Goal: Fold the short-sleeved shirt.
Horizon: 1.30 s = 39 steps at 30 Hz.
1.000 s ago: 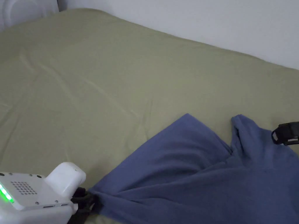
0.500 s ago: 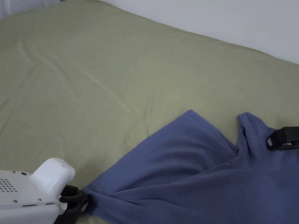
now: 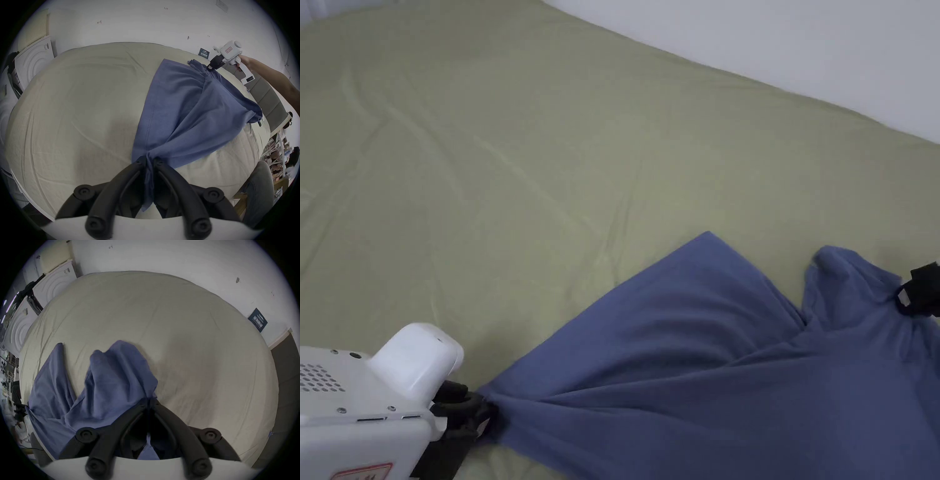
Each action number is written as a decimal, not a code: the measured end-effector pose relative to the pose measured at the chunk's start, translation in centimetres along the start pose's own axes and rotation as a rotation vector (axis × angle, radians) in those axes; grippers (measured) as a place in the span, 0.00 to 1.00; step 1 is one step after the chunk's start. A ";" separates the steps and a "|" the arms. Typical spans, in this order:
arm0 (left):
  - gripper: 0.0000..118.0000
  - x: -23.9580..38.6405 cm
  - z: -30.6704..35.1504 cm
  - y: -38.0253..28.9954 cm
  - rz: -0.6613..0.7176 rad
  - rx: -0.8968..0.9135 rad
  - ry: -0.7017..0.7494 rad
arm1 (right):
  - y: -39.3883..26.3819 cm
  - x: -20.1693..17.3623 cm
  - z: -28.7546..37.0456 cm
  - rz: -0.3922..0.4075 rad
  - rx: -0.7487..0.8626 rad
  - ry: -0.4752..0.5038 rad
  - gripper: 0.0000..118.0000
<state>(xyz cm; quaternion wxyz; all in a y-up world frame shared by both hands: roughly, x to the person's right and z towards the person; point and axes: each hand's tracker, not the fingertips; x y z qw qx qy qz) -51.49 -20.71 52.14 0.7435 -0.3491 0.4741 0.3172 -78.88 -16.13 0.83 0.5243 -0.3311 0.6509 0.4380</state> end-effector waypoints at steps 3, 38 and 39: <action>0.08 0.1 0.2 0.0 0.006 0.003 0.001 | 0.3 0.3 1.2 -0.010 0.044 0.006 0.01; 0.06 2.2 11.3 24.5 -0.165 0.462 0.122 | 5.0 2.1 29.3 -0.114 0.803 -0.209 0.00; 0.06 2.9 11.7 25.8 -0.185 0.484 0.145 | 5.3 2.4 29.6 -0.131 0.819 -0.241 0.00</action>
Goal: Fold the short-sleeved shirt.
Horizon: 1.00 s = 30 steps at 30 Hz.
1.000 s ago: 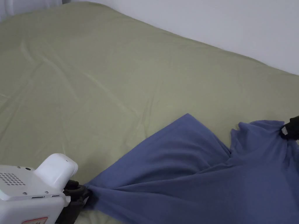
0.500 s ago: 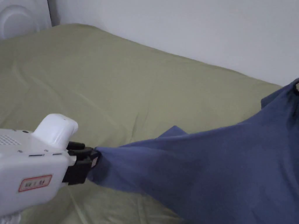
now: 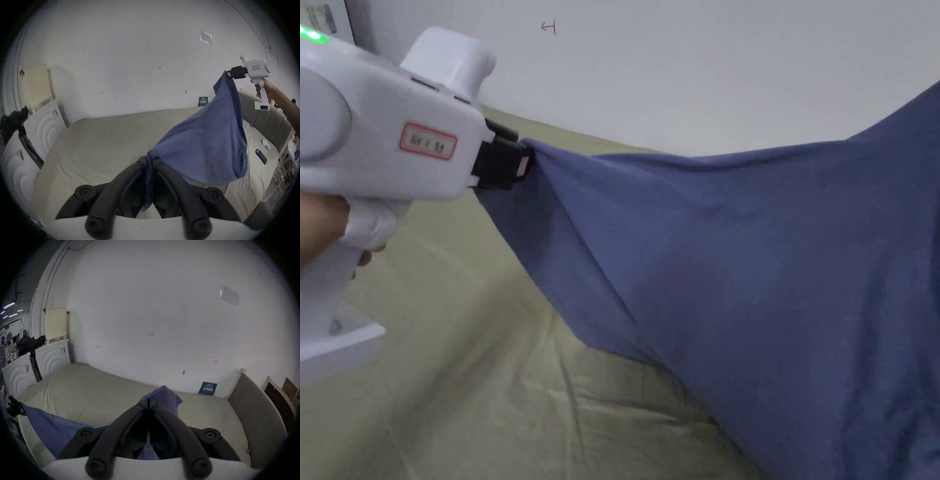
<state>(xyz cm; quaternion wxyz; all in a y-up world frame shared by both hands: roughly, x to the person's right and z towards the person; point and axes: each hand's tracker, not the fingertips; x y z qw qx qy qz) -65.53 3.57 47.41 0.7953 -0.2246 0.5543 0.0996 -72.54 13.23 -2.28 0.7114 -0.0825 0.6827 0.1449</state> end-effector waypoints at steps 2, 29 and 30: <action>0.05 -0.1 -0.7 2.4 -0.002 0.013 -0.006 | 1.3 0.5 0.0 0.006 0.012 -0.014 0.00; 0.05 -3.0 -9.8 22.3 -0.063 0.222 0.212 | 18.6 3.0 1.1 0.116 0.422 -0.300 0.00; 0.05 -2.9 -9.8 22.5 -0.054 0.236 0.232 | 19.1 3.0 1.2 0.112 0.427 -0.288 0.00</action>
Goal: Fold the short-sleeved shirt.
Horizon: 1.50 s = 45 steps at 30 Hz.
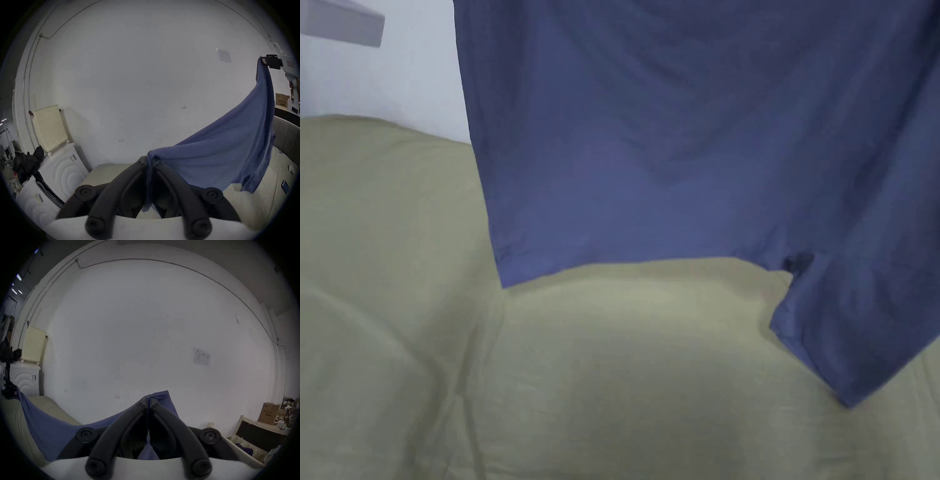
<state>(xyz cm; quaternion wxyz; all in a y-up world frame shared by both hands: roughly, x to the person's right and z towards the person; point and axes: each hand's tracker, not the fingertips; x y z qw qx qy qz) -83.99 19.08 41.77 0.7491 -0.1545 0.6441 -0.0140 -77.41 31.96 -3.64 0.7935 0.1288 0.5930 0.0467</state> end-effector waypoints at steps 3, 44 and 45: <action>0.05 -0.1 -0.4 0.6 -0.049 0.016 0.032 | 0.8 -0.6 1.1 0.001 0.033 0.010 0.00; 0.05 0.7 11.0 -18.7 -0.072 -0.186 -0.178 | -19.5 -3.3 19.7 -0.051 -0.291 0.446 0.00; 0.05 0.5 10.8 -18.8 -0.078 -0.188 -0.177 | -19.8 -3.3 20.3 -0.053 -0.290 0.451 0.00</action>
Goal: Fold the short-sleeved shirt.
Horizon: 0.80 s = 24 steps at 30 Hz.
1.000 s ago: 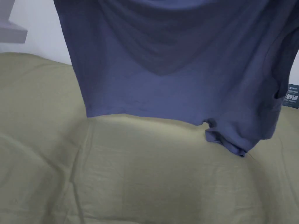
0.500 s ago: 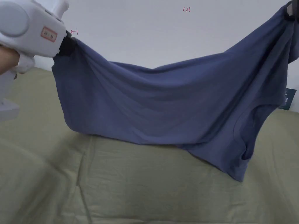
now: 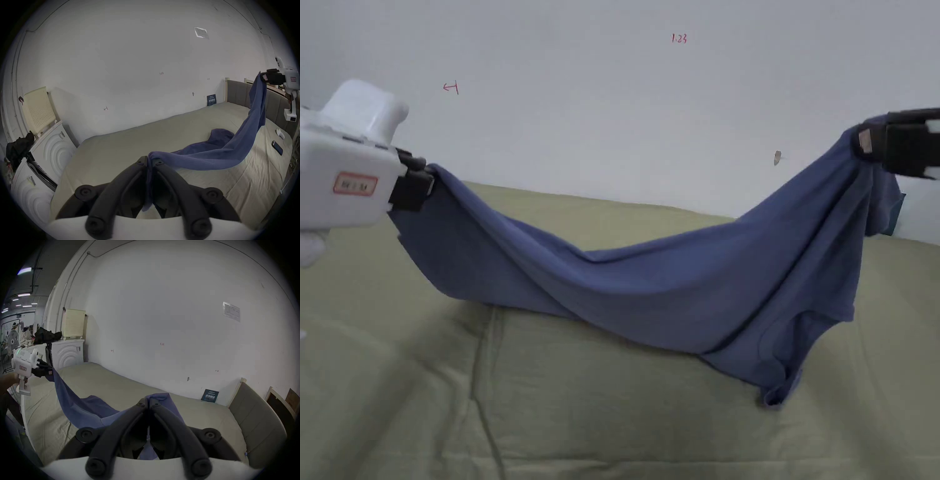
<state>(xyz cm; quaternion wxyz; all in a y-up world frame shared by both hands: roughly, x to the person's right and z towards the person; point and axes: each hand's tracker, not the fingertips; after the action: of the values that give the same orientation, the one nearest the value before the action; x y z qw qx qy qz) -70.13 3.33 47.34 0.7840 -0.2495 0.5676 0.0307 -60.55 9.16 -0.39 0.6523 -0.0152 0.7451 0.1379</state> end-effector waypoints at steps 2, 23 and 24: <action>0.05 0.0 0.8 -1.0 -0.003 -0.005 0.002 | -0.8 0.1 1.0 -0.021 -0.006 0.026 0.00; 0.05 0.0 7.9 -11.5 0.106 -0.012 -0.052 | -10.7 -1.5 10.6 -0.101 -0.064 0.132 0.00; 0.05 -1.0 7.9 -12.6 0.112 -0.011 -0.057 | -11.4 -1.6 11.0 -0.109 -0.071 0.127 0.00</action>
<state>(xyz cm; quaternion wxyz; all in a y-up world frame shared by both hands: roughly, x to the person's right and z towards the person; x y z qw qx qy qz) -59.44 -4.06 54.49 0.7955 -0.2205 0.5580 0.0847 -47.31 0.39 -2.13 0.6092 -0.0880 0.7778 0.1273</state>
